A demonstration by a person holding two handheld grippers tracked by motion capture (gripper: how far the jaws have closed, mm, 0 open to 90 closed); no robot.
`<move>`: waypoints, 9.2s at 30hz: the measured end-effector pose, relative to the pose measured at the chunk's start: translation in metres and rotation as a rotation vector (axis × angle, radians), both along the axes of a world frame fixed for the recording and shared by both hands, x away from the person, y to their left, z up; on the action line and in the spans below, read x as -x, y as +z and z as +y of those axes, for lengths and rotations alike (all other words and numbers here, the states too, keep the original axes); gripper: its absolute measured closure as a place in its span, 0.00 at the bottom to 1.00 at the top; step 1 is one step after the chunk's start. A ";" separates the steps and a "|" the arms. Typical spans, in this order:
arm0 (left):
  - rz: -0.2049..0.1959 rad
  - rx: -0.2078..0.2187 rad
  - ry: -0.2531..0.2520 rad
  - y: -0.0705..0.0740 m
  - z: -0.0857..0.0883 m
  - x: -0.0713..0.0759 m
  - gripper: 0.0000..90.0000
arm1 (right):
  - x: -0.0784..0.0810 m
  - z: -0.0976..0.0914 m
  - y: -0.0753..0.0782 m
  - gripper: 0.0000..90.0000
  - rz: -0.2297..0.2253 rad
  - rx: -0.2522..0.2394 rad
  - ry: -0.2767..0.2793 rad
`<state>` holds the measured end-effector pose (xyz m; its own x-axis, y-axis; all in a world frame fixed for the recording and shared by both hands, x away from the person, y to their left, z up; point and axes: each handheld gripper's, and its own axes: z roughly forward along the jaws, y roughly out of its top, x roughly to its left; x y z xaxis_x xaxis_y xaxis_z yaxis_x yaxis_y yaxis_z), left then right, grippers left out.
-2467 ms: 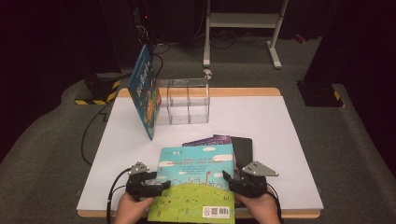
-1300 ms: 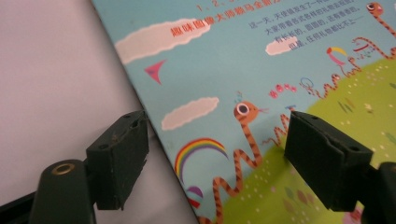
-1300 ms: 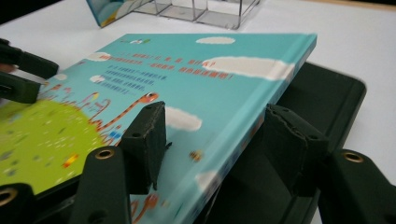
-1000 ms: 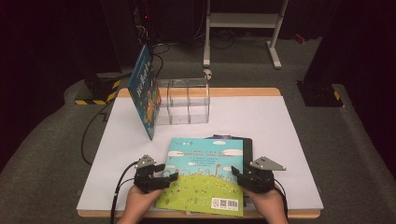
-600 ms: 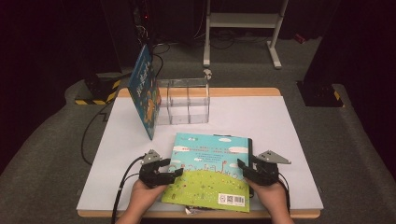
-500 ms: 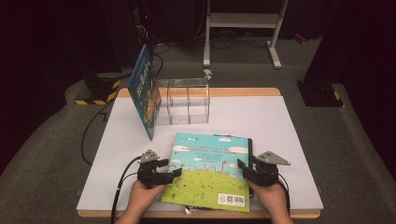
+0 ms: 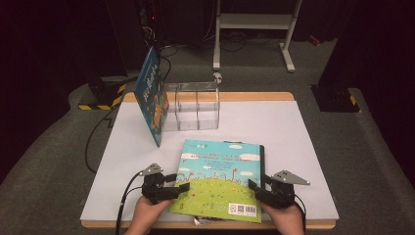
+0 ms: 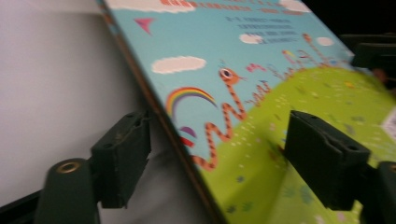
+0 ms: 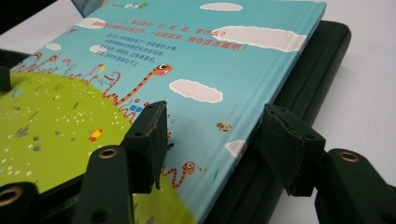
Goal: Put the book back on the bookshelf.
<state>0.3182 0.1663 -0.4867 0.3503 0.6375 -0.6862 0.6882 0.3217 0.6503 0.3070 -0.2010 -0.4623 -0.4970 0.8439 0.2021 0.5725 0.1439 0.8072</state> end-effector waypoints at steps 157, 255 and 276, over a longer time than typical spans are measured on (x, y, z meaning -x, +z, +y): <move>-0.369 -0.006 0.271 0.064 0.033 -0.020 0.62 | -0.036 0.055 0.092 0.55 -0.314 -0.062 0.076; -0.488 -0.087 0.357 0.051 0.021 -0.108 0.58 | -0.074 0.058 0.085 0.69 -0.471 -0.120 0.120; -0.479 -0.097 0.276 0.043 0.042 -0.034 0.51 | -0.064 0.054 0.088 0.79 -0.439 -0.134 0.211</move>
